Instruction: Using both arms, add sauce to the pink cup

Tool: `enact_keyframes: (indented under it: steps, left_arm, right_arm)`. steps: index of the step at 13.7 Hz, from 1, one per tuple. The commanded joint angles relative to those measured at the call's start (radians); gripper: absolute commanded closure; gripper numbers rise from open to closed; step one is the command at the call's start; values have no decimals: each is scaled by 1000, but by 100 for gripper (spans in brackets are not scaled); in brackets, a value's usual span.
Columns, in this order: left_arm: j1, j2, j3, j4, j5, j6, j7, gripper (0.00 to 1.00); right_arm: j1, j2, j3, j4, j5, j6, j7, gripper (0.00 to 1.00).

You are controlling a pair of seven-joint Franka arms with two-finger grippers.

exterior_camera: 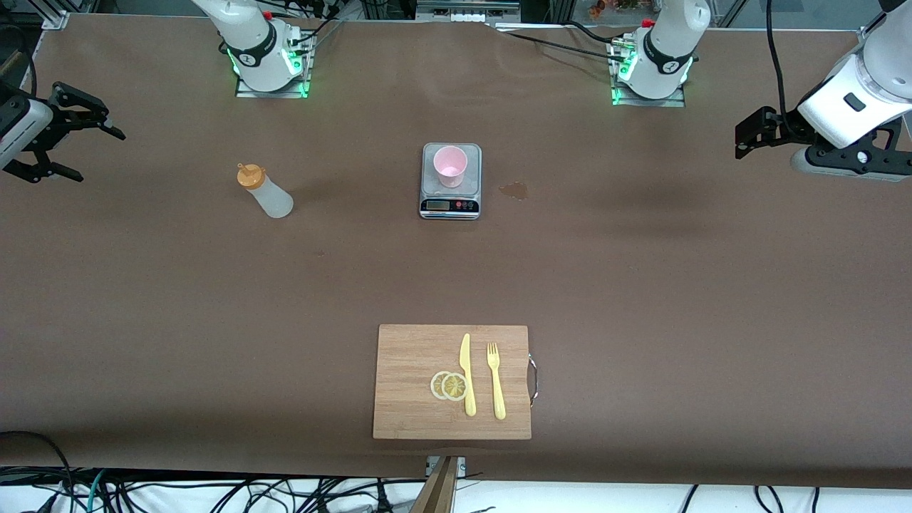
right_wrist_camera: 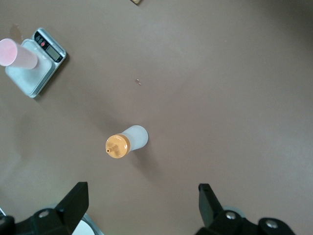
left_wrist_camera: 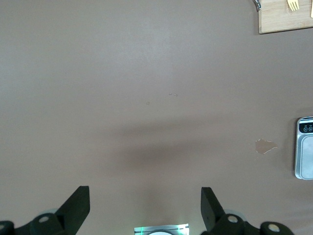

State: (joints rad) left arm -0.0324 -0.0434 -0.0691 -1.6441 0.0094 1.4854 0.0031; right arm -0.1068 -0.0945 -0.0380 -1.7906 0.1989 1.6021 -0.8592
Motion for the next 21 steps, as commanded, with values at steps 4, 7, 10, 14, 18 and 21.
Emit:
enact_keyframes:
  steps: [4,7,10,14,18,21]
  left_arm:
    - [-3,-18,0,-8,14,-13,17,0]
    - [-3,-16,0,-8,14,-13,18,0]
    - [-1,-15,-3,-8,14,-13,18,0]
    - [-1,-13,-3,-8,14,-13,18,0]
    - [-1,-13,-3,-8,14,-13,20,0]
    - [-1,-13,-3,-9,14,-14,20,0]
  right_arm:
    - [27,-44,55,-13,-78,15,302,0]
    - [38,-48,62,-12,-78,7,382,0]
    - [47,-59,76,-12,-79,-1,491,0]
    - [73,-60,93,2,-122,-1,667,0]
    - [85,-62,127,8,-219,-1,752,0]
    - [85,-60,118,10,-216,2,755,0]
